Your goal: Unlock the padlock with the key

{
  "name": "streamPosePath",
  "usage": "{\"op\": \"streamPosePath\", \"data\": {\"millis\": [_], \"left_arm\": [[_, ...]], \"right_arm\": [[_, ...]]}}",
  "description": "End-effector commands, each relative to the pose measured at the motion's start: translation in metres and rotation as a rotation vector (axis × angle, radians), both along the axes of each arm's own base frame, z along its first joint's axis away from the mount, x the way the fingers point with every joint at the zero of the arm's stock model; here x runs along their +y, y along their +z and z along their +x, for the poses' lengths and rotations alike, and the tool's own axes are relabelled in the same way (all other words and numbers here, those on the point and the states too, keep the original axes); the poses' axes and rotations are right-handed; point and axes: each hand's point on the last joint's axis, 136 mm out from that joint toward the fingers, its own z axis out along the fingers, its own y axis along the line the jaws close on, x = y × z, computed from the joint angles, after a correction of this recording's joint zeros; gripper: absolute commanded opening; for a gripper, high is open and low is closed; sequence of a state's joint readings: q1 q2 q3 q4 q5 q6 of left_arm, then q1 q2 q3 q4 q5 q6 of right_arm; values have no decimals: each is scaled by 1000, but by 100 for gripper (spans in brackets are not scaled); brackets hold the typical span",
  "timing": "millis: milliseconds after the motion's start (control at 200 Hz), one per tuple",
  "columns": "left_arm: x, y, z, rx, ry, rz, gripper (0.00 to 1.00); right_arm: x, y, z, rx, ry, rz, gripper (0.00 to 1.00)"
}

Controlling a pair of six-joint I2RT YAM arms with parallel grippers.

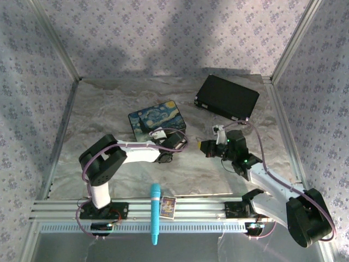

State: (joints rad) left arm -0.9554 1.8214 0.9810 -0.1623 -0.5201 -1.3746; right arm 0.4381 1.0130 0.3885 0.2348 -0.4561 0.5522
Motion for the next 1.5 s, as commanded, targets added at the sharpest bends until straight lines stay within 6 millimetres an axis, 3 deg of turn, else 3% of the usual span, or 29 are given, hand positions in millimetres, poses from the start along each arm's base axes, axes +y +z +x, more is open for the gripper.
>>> {"op": "streamPosePath", "data": {"millis": [0,130,350,420,530,620,810,860,1154,1244,1494], "left_arm": [[27,-16,-19,88,27,80,45],[35,-17,-30,103,20,74,45],[32,-13,-29,76,2,50,47],[34,-12,-27,69,3,61,41],[38,-11,-28,52,11,60,40],[38,-9,-28,41,13,43,31],[39,5,-29,10,-9,38,24],[39,8,-31,11,-16,35,20],[26,10,-34,47,-68,-88,20],[20,13,-35,69,-81,-149,14],[9,25,-34,106,-92,-291,11]], "right_arm": [[-2,-6,0,13,-9,-7,0],[0,-8,2,18,-3,1,0],[6,-11,6,25,8,9,0],[7,-10,5,23,12,10,0],[9,-11,3,21,20,10,0],[10,-13,2,23,20,7,0],[17,-15,2,30,35,9,0],[22,-16,1,32,47,13,0],[53,-16,-7,64,156,120,0],[66,-23,-15,110,213,172,0],[88,-47,-23,237,314,284,0]]}}
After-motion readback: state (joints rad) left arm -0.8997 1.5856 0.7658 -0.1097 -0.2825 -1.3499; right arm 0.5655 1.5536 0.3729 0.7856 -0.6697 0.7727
